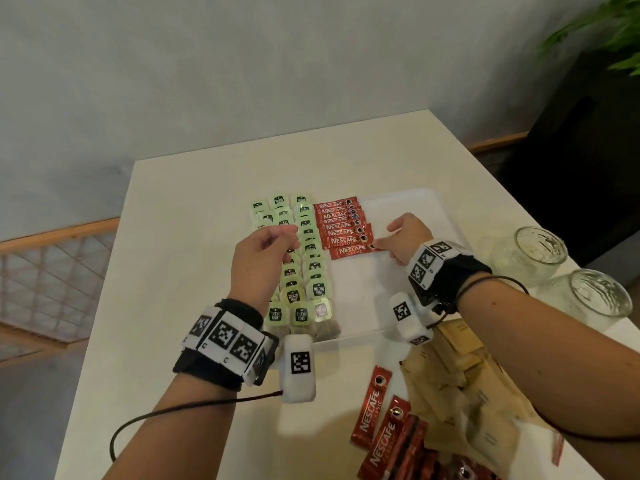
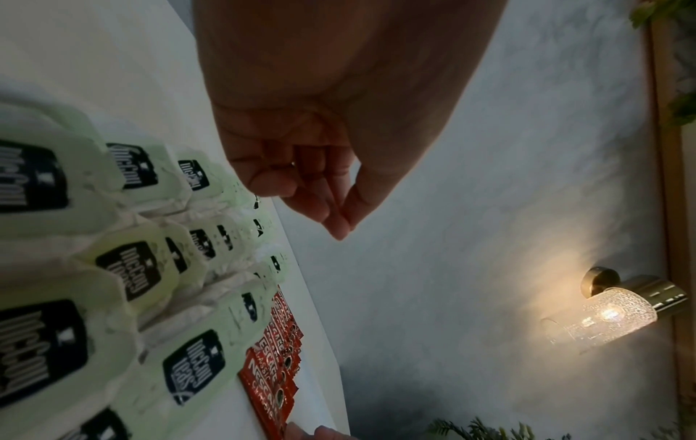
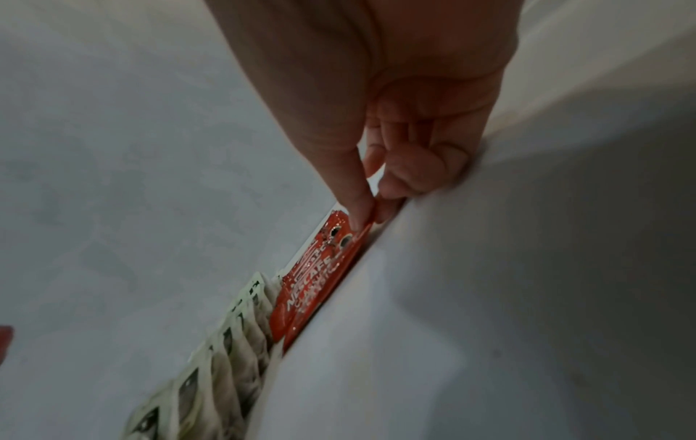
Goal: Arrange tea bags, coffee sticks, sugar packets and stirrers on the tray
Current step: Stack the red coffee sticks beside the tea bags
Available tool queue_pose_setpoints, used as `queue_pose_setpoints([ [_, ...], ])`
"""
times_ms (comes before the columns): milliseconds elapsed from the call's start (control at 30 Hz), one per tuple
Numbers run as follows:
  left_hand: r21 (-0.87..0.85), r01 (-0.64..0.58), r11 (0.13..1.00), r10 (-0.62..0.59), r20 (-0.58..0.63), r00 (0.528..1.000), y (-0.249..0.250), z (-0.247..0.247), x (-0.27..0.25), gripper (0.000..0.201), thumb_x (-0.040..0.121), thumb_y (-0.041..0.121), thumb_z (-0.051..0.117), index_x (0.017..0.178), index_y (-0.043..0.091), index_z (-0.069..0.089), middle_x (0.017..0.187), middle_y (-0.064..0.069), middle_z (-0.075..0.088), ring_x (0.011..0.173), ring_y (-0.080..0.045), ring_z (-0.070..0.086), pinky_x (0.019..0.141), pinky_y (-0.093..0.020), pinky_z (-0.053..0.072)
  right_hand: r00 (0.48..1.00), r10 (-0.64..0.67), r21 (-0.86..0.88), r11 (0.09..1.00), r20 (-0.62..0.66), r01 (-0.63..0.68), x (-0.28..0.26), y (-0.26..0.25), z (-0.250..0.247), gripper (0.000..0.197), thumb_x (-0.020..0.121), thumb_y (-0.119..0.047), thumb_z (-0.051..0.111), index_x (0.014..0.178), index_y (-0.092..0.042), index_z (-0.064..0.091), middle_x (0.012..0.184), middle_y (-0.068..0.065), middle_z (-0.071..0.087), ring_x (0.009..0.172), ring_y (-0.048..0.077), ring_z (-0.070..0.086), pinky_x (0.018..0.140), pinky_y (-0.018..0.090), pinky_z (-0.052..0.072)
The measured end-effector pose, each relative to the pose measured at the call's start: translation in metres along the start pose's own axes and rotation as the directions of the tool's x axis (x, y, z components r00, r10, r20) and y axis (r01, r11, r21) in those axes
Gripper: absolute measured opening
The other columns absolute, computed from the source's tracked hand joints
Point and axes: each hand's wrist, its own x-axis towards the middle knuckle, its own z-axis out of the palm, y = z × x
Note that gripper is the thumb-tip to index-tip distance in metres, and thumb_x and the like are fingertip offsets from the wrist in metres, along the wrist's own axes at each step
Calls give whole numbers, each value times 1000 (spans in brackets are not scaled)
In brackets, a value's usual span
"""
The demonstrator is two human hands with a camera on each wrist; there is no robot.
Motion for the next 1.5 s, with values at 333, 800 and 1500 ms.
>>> queue_pose_setpoints([
  [333,9,-7,1000,7,17,1000,1,-2,0,14,93,17,61,99,20,74,79,6,70,64,-4,55,60,-16,42,999,-34,-65,997,-21,32,9,-2,14,42,75,-30,80,101,-18,49,98,7,61,72,22,56,62,30,44],
  [800,281,-229,932,109,386,916,16,19,-82,14,93,32,64,94,19,69,80,3,70,68,-7,62,60,-20,49,965,-254,-21,966,67,256,-124,8,-63,47,82,-34,75,120,-24,48,95,1,63,70,16,61,56,28,47],
  [1500,831,-504,237,-221,551,805,-45,37,-149,26,97,30,49,116,12,53,112,-5,60,93,-23,57,73,-32,40,731,-98,-452,729,675,515,-231,116,-76,40,64,-28,87,100,-36,69,95,1,64,87,20,60,78,35,52],
])
